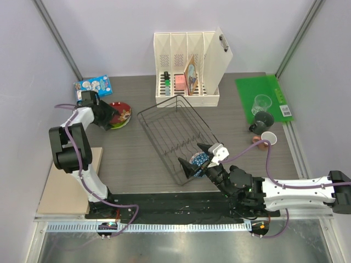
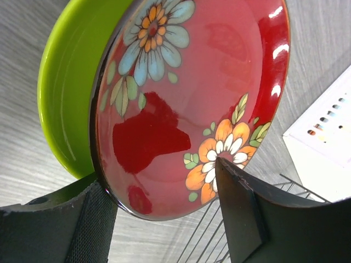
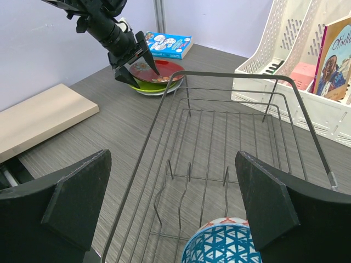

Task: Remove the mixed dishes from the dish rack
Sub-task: Place the plate at the center of the board.

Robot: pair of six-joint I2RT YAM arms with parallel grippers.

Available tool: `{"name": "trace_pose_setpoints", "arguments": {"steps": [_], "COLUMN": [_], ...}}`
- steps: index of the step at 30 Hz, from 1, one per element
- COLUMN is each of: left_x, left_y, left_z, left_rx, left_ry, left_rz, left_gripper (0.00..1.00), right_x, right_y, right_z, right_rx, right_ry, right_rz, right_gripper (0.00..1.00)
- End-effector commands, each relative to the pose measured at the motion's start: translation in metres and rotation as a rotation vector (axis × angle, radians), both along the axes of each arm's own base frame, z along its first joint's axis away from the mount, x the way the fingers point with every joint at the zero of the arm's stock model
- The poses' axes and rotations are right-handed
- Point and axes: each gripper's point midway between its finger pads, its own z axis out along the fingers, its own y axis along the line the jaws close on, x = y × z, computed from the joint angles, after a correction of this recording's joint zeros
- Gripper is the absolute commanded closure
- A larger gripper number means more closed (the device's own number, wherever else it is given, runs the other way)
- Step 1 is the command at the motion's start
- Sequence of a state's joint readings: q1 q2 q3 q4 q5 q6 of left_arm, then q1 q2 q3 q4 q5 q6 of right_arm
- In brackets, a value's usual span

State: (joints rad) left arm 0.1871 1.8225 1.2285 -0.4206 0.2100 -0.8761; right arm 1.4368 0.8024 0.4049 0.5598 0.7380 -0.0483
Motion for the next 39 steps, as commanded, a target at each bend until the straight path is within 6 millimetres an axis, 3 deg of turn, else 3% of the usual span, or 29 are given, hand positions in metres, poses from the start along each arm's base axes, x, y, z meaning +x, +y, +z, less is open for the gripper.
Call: {"name": "trace_pose_setpoints", "arguments": {"steps": [1,8,15,26,39], "left_x": [-0.028,-0.032,-0.022,-0.042,-0.063], "left_y": [-0.007,-0.005,-0.001,0.002,-0.005], "left_z": [-0.013,-0.005,0.023,0.028,0.054], "left_rx": [-0.012,-0.002,0.027,0.045,0.024], "left_ry": [0.136,0.146,0.096,0.122,0.067], "left_rz": [-0.037,-0.032,-0.037,-0.047,-0.037], "left_gripper": [0.32,0.31,0.31,0.31,0.32], "right_x": [0.001,0.001,0.001,0.001,0.001], "right_y": [-0.004,-0.004,-0.007,-0.008,-0.008], "right_z": [0.015,0.015,0.013,0.008,0.009], "right_rx": [0.083,0.089,0.099,0.098,0.101], "right_ry": [0.006,0.01,0.018,0.02,0.015], "right_rz": [-0.012,-0.009,-0.013,-0.018,-0.014], "right_gripper": [0.0,0.0,0.0,0.0,0.0]}}
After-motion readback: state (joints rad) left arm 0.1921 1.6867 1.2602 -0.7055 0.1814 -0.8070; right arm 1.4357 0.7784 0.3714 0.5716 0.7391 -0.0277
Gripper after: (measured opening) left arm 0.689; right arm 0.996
